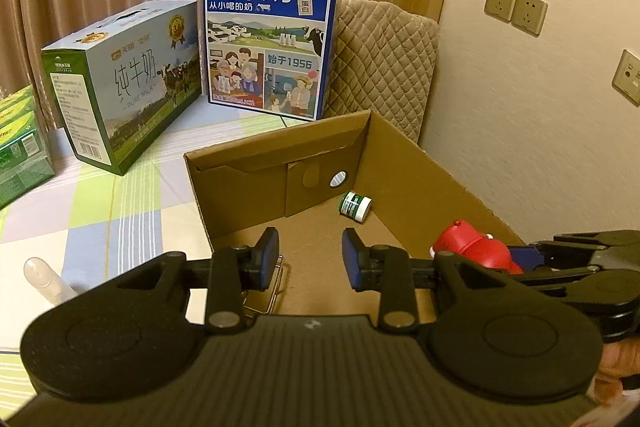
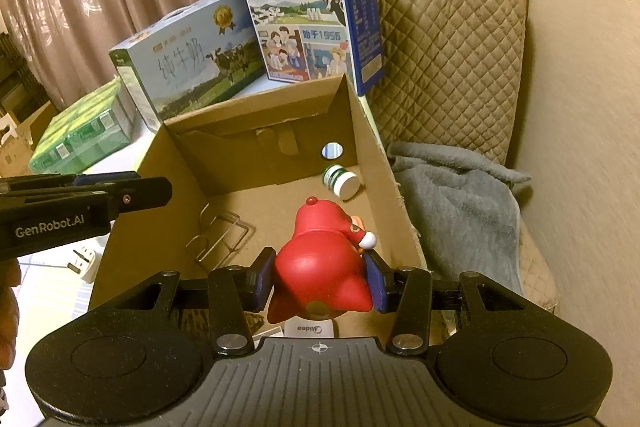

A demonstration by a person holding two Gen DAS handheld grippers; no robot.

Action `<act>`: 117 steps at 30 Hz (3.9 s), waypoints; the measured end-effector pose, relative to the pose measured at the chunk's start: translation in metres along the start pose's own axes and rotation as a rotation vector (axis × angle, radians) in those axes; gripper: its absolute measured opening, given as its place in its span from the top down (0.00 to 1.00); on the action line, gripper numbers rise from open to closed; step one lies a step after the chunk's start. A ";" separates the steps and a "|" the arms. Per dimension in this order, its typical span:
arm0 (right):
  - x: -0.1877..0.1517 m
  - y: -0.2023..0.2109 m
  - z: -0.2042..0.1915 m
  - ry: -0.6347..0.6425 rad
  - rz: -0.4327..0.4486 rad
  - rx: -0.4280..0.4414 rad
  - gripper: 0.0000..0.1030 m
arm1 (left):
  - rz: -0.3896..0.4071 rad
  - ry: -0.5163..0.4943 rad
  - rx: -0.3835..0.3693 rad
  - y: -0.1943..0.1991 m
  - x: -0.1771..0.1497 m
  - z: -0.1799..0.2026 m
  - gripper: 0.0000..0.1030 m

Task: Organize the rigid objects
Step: 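Open left tool dropping the wire holder while right tool releases the red toy into the box, then withdraw both open tools from the box back over the table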

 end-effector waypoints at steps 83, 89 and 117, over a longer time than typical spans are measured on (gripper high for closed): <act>-0.112 0.144 -0.155 0.006 0.106 0.116 0.34 | 0.022 0.183 0.233 0.252 -0.156 -0.119 0.10; -0.119 0.139 -0.169 0.020 0.089 0.130 0.33 | 0.015 0.205 0.252 0.260 -0.165 -0.131 0.10; -0.113 0.076 -0.258 0.151 0.095 0.195 0.33 | 0.028 0.264 0.340 0.251 -0.165 -0.223 0.10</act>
Point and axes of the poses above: each gripper's, at about its wrist camera, not at the fingertips, and y roughly against the way its jaws point, z to its right, x to its top, the point moved 6 cm from there along -y, roughly the way its jaws point
